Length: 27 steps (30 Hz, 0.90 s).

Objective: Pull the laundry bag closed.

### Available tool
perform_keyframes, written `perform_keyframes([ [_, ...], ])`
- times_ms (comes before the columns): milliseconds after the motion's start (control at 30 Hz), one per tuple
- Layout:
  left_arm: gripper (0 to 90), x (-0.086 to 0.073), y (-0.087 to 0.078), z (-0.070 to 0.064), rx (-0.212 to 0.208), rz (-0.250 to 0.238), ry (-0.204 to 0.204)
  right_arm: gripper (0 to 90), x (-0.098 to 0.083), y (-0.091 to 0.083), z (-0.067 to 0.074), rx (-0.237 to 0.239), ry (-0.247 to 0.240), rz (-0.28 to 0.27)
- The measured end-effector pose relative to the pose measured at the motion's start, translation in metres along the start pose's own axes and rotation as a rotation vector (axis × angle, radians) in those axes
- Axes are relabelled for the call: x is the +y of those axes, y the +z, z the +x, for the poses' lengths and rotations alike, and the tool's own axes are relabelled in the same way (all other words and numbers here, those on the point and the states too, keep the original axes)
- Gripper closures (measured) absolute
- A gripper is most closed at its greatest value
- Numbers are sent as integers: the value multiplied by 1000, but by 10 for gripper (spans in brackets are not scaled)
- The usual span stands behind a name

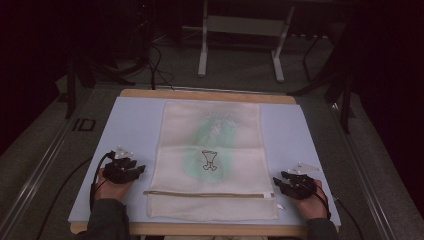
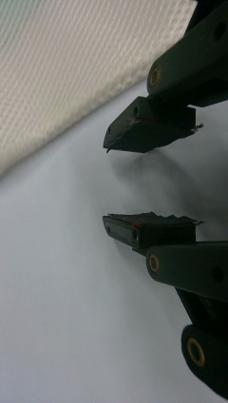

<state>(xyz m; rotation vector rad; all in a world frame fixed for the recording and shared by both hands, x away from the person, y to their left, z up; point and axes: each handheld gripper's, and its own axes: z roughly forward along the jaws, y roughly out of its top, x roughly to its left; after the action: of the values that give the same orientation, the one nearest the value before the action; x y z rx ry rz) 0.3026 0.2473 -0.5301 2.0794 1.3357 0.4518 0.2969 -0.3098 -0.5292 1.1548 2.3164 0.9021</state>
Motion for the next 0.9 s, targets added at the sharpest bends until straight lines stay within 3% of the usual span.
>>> perform_keyframes([
  [200,578,1,0,-3,-21,-9,15,555,1,0,2,9,-7,5],
  [267,573,1,0,-3,-28,-7,13,576,1,-1,3,38,-11,3],
  [467,580,2,1,-5,-41,9,33,590,2,-4,4,67,-6,0],
  [700,586,3,1,-8,-47,18,46,582,8,-8,12,72,-47,-12],
  [800,590,4,2,-8,-50,19,48,583,9,-9,13,82,-46,-18],
  [833,591,4,2,-9,-54,19,52,587,13,-10,17,107,-57,-22],
  [900,592,4,2,-9,-54,20,51,587,16,-11,19,113,-77,-24],
])
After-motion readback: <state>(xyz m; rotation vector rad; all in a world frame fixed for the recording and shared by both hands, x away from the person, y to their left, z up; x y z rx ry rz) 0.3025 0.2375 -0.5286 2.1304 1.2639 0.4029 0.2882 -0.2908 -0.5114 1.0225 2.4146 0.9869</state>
